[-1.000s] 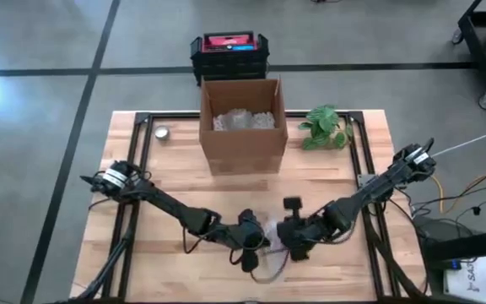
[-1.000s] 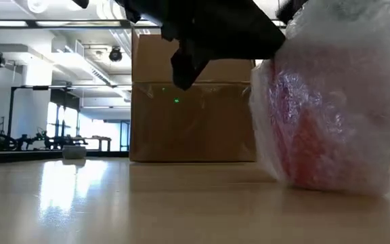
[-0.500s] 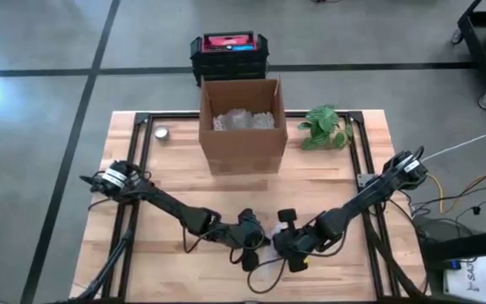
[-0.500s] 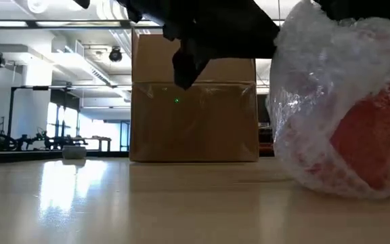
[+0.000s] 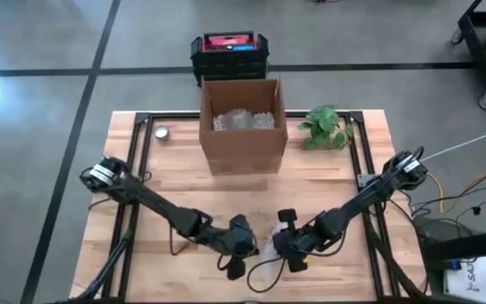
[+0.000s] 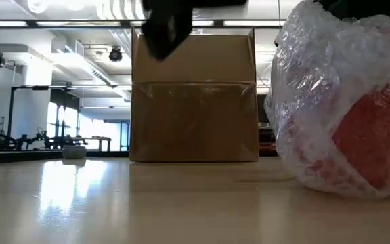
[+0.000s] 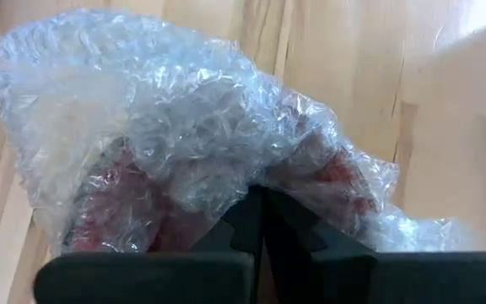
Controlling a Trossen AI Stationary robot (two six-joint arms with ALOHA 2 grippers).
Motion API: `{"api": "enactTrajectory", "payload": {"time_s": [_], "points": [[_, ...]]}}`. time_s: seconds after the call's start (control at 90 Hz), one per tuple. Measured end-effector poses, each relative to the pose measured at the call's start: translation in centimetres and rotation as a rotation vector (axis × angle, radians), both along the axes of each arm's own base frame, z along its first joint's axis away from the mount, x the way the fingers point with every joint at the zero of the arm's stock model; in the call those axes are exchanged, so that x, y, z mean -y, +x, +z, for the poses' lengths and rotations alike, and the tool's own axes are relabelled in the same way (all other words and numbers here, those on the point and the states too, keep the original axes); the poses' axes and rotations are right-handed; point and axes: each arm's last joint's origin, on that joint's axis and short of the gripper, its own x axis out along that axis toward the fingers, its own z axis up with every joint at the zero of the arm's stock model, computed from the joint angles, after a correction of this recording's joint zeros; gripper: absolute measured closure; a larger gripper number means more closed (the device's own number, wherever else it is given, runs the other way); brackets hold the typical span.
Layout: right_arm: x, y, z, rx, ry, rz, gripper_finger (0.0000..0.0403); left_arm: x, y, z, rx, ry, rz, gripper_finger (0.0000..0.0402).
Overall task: Wrap mug
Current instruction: Wrap the orange mug with bubble wrap
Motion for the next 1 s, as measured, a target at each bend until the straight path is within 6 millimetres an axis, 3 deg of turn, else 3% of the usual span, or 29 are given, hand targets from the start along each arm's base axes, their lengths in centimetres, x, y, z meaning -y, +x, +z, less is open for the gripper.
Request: {"api": "enactTrajectory", "payload": {"time_s": [0.078, 0.233, 0.4, 0.678, 0.789, 1.0], "points": [[0.0, 0.0, 0.0, 0.001, -0.003, 0.003, 0.0403, 0.2, 0.8, -1.1, 0.035, -0.008, 0.013, 0.0380], [-0.1, 0.1, 0.0, 0.020, 0.002, 0.010, 0.0403, -0.4, 2.5, -0.7, 0.174, -0.037, 0.025, 0.0380], [-0.1, 0.2, 0.0, 0.030, 0.004, 0.013, 0.0403, -1.5, 3.8, -1.5, 0.175, -0.026, 0.056, 0.0381], [-0.2, 0.3, 0.2, 0.029, 0.000, 0.025, 0.0403, -1.3, 5.6, -3.4, 0.147, -0.038, 0.054, 0.0381], [-0.2, 0.2, 1.7, -0.003, -0.001, 0.034, 0.0403, -1.4, 5.8, -3.8, 0.139, -0.058, 0.066, 0.0381], [-0.3, -0.7, 6.3, 0.002, 0.022, 0.028, 0.0403, -1.5, 5.5, -3.5, 0.132, -0.051, 0.064, 0.0381]]}}
